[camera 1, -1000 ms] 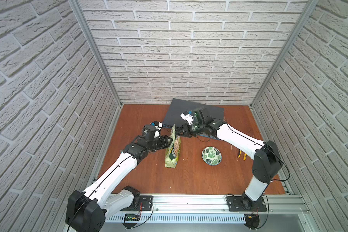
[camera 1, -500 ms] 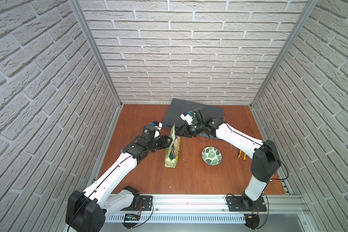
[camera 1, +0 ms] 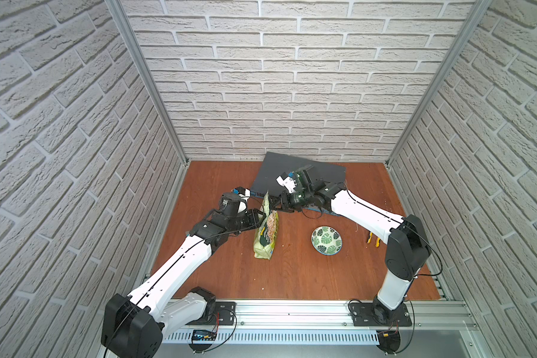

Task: Pour the oats into the breakfast bowl
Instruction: Open the oats bag at the center of the board.

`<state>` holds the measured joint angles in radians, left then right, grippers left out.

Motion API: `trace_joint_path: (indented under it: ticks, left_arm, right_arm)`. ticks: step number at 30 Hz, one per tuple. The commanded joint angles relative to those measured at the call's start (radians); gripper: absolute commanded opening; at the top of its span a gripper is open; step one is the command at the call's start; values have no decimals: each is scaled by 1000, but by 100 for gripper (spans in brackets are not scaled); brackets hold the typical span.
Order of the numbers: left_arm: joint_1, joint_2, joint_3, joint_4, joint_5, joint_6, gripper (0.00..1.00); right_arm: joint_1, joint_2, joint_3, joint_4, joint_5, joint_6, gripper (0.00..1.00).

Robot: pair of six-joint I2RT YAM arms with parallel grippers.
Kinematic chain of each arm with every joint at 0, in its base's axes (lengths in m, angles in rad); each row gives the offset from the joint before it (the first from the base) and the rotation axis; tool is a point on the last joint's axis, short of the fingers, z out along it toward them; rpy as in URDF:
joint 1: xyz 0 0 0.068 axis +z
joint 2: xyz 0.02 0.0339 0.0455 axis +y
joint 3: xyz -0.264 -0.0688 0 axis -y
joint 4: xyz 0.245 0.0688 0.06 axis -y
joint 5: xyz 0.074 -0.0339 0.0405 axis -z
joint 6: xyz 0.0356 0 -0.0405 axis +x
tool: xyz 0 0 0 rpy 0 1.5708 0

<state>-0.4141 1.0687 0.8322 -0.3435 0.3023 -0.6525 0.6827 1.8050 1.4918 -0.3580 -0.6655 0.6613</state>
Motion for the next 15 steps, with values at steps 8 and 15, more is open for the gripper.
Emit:
trace_joint_path:
  ticks: [8,15]
  left_arm:
    - [-13,6,10,10,-4,14,40]
    - [-19,16,13,20,0,13,34]
  right_arm:
    - [32,30,33,42,-40,9,13]
    - [37,34,40,63,-52,19,12]
